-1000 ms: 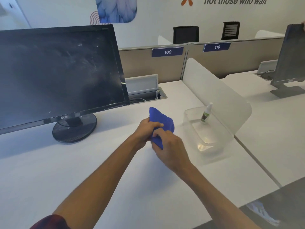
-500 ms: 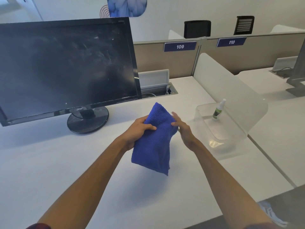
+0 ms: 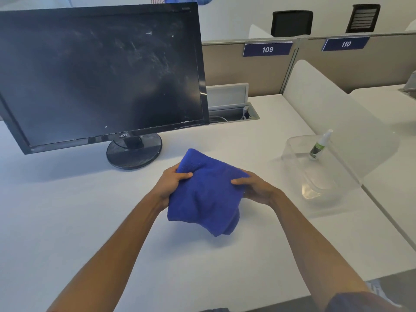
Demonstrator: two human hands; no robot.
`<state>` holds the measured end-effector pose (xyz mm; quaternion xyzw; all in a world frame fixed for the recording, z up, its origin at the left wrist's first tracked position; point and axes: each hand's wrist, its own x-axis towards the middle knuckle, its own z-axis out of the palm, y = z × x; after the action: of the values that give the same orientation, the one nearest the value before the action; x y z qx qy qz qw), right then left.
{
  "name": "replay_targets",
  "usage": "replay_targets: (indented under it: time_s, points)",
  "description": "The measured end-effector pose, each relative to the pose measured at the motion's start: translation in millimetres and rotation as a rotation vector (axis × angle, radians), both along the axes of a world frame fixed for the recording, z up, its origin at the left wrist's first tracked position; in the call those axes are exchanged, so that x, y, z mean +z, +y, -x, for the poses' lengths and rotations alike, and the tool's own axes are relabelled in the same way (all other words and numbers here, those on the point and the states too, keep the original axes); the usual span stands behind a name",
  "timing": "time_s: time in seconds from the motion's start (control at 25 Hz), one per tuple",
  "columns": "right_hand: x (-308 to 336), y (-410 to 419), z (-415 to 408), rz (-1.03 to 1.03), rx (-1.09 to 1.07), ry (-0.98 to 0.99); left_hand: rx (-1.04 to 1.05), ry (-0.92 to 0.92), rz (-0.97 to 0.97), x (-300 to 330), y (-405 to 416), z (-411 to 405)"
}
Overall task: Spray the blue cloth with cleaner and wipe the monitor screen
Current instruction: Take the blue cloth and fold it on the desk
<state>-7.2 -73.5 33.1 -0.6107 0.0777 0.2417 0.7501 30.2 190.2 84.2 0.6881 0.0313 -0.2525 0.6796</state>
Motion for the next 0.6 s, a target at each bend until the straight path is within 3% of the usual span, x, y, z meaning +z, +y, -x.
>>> replay_targets:
  time_s: [0.32, 0.44, 0.6]
  points:
    - [-3.6, 7.6, -9.0, 0.276, -0.456, 0.011, 0.215, 0.118, 0.071, -48.0, -21.8, 24.6]
    - [-10.4, 15.1, -6.2, 0.4, -0.439, 0.038, 0.286, 0.067, -0.008, -60.5, -28.4, 26.1]
    - [-5.7, 21.8, 3.1, 0.632, -0.249, 0.01, 0.329, -0.004, -0.098, -72.5, -26.5, 25.4]
